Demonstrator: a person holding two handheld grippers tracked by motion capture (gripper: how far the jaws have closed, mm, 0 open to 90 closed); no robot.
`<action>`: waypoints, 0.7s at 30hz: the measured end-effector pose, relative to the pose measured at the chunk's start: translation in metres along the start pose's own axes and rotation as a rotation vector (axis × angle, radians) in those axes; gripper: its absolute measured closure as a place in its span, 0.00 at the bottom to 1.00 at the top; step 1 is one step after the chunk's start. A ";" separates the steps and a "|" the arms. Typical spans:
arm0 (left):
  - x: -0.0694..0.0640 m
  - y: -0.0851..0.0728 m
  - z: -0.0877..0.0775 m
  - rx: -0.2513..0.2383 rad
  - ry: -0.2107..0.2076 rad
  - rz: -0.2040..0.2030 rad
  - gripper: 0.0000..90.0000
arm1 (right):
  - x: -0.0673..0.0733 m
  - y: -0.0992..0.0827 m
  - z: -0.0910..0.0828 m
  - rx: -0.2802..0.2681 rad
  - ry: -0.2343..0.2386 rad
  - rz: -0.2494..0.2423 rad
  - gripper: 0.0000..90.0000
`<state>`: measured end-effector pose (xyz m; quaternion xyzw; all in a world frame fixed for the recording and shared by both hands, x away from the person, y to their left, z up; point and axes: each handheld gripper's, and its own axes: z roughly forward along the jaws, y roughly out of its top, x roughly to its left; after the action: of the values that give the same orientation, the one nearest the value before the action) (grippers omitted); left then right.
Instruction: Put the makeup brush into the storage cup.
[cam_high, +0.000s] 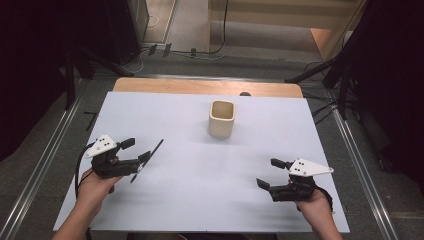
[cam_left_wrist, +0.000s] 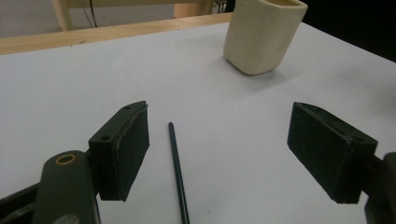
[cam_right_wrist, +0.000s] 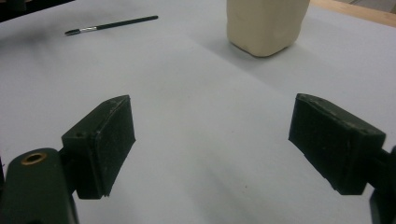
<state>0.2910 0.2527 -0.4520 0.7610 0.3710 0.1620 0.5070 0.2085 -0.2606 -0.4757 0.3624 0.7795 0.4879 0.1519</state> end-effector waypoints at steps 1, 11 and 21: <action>0.000 0.000 0.001 -0.002 0.004 -0.003 0.24 | 0.000 0.000 0.000 0.002 -0.001 0.002 0.17; 0.002 0.002 0.010 -0.015 0.024 0.003 0.24 | 0.000 0.000 0.001 0.008 -0.001 0.000 0.17; 0.007 0.004 0.017 -0.032 0.033 -0.008 0.24 | -0.001 0.000 0.002 0.012 -0.002 -0.004 0.17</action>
<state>0.3080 0.2455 -0.4568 0.7486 0.3797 0.1782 0.5135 0.2098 -0.2598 -0.4770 0.3620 0.7829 0.4827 0.1516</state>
